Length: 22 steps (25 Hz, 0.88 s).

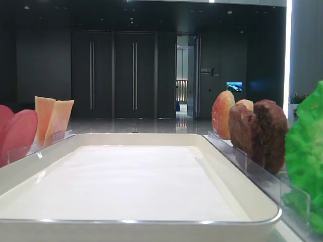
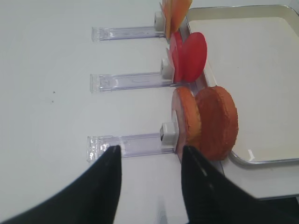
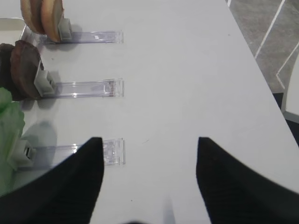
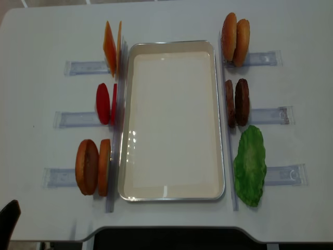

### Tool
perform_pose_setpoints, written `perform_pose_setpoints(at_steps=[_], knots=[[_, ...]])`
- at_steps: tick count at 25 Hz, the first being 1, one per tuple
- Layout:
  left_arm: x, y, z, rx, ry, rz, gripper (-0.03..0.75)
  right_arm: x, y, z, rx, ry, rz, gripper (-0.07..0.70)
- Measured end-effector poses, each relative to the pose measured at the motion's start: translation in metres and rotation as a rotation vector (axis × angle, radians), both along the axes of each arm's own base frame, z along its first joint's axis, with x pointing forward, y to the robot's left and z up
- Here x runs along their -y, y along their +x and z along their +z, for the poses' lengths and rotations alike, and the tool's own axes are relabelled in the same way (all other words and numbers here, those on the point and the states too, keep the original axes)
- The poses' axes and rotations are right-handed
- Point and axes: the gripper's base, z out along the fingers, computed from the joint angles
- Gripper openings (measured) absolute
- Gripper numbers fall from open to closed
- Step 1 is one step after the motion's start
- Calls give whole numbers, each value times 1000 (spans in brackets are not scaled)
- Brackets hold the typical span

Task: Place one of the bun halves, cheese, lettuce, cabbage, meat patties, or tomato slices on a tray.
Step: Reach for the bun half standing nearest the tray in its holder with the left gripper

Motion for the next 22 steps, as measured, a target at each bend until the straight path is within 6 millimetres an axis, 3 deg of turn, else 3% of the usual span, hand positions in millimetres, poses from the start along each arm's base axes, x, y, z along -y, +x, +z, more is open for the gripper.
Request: perform_pose_setpoints(at_steps=[22], knots=[[0,0,0,0,0,0,327,0,0,0,0,0,0,416]])
